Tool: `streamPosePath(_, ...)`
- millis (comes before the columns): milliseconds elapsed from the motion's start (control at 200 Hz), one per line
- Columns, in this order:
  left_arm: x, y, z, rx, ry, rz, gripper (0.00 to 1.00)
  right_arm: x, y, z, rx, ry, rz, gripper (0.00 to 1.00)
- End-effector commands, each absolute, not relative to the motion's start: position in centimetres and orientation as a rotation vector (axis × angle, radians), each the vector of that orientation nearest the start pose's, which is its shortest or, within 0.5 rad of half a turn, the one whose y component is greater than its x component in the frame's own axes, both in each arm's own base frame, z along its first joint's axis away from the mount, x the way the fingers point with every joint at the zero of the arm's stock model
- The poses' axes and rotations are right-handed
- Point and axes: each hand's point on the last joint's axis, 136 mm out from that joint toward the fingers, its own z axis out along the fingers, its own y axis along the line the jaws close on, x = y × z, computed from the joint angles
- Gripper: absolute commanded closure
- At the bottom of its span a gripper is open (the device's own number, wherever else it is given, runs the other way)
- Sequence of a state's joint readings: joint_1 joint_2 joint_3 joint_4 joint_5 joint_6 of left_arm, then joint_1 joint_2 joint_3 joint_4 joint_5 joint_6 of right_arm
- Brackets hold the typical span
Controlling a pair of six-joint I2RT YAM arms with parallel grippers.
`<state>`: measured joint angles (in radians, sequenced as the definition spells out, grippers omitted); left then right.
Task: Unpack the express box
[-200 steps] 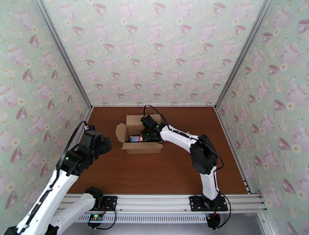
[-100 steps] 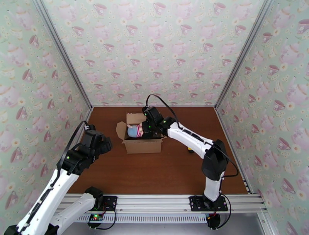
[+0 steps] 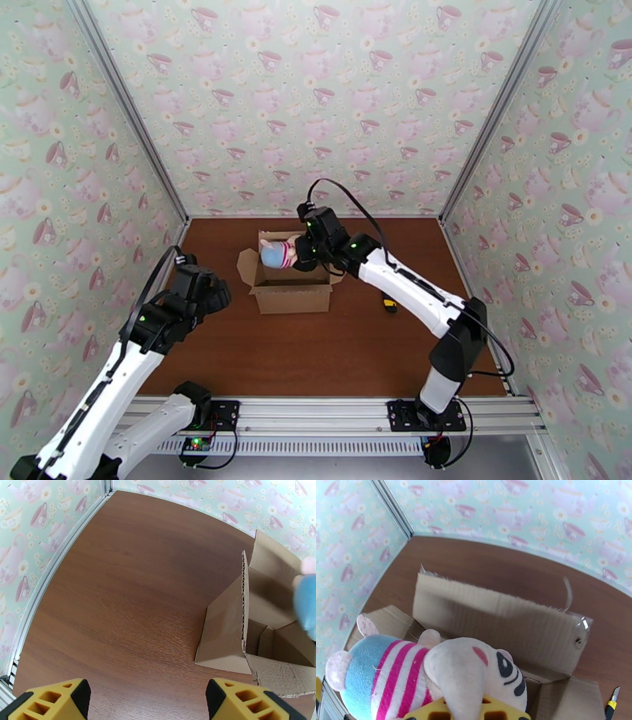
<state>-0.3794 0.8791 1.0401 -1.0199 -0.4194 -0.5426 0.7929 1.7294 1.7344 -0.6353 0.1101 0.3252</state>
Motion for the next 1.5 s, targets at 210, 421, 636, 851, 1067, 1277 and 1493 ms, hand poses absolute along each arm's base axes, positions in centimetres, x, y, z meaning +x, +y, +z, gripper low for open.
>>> streamPosePath(210, 25.0, -1.9, 25.5, -0.383, 2.256, 0.073, 0.17, 33.6, 32.5, 36.1, -0.5, 2.07, 0.557, 1.0)
streamPosePath(421, 25.4, -2.3, 25.6, -0.38, 2.261, 0.061, 0.17, 30.1, 30.9, 37.0, -0.557, 2.059, 0.641, 1.0)
streamPosePath(636, 25.9, -2.4, 25.7, -0.379, 2.26, 0.066, 0.17, 26.3, 28.5, 36.8, -0.6, 2.074, 0.695, 1.0)
streamPosePath(851, 26.4, -2.6, 25.6, -0.377, 2.266, 0.069, 0.17, 23.0, 26.1, 35.4, -0.615, 2.116, 0.716, 1.0)
streamPosePath(1067, 26.8, -2.8, 25.5, -0.376, 2.27, 0.065, 0.18, 20.4, 25.0, 32.5, -0.635, 2.17, 0.747, 1.0)
streamPosePath(1277, 27.0, -3.0, 25.3, -0.372, 2.281, 0.067, 0.18, 18.8, 24.2, 28.9, -0.657, 2.256, 0.721, 1.0)
streamPosePath(1493, 27.2, -3.1, 25.3, -0.368, 2.284, 0.071, 0.18, 18.4, 24.7, 25.1, -0.635, 2.307, 0.711, 1.0)
